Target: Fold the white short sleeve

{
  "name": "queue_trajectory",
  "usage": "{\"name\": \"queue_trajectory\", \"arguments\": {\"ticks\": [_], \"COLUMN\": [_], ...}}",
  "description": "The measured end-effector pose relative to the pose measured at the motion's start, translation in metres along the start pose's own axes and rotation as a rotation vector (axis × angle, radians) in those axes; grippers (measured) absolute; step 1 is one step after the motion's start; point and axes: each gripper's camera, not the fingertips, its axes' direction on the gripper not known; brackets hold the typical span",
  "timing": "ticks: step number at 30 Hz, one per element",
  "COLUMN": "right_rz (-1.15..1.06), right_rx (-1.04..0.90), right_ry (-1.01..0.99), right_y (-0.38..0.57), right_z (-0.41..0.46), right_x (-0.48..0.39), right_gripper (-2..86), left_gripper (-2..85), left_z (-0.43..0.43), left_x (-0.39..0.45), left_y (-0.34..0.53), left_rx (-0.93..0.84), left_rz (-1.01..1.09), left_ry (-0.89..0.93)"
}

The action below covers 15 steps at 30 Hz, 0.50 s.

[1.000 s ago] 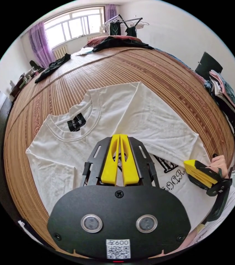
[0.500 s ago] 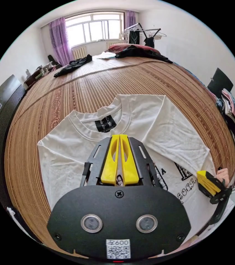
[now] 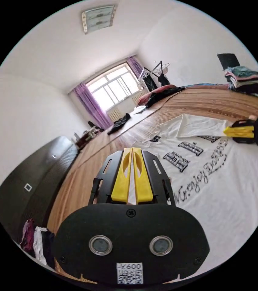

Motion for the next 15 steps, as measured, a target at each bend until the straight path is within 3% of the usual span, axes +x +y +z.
{"name": "queue_trajectory", "arguments": {"ticks": [4, 7, 9, 12, 15], "right_rz": [-0.012, -0.116, -0.066, 0.223, 0.525], "right_rx": [-0.006, -0.153, -0.255, -0.265, -0.233], "right_ry": [0.004, 0.158, 0.232, 0.034, -0.302], "right_y": [-0.009, -0.019, -0.028, -0.039, -0.038], "right_z": [-0.014, -0.019, -0.034, -0.099, -0.165], "right_x": [0.004, 0.005, 0.026, 0.084, 0.131], "right_gripper": [-0.8, -0.8, -0.8, -0.8, -0.8], "left_gripper": [1.2, 1.3, 1.1, 1.0, 1.0], "left_z": [-0.158, -0.25, -0.296, -0.358, -0.396], "left_x": [-0.081, -0.128, -0.15, -0.187, -0.215], "left_y": [0.076, 0.099, 0.1, 0.094, 0.082], "left_rx": [-0.195, -0.237, -0.257, -0.234, -0.214], "left_rz": [-0.185, -0.3, -0.34, -0.422, -0.473], "left_ry": [0.044, 0.056, 0.025, 0.114, 0.28]}}
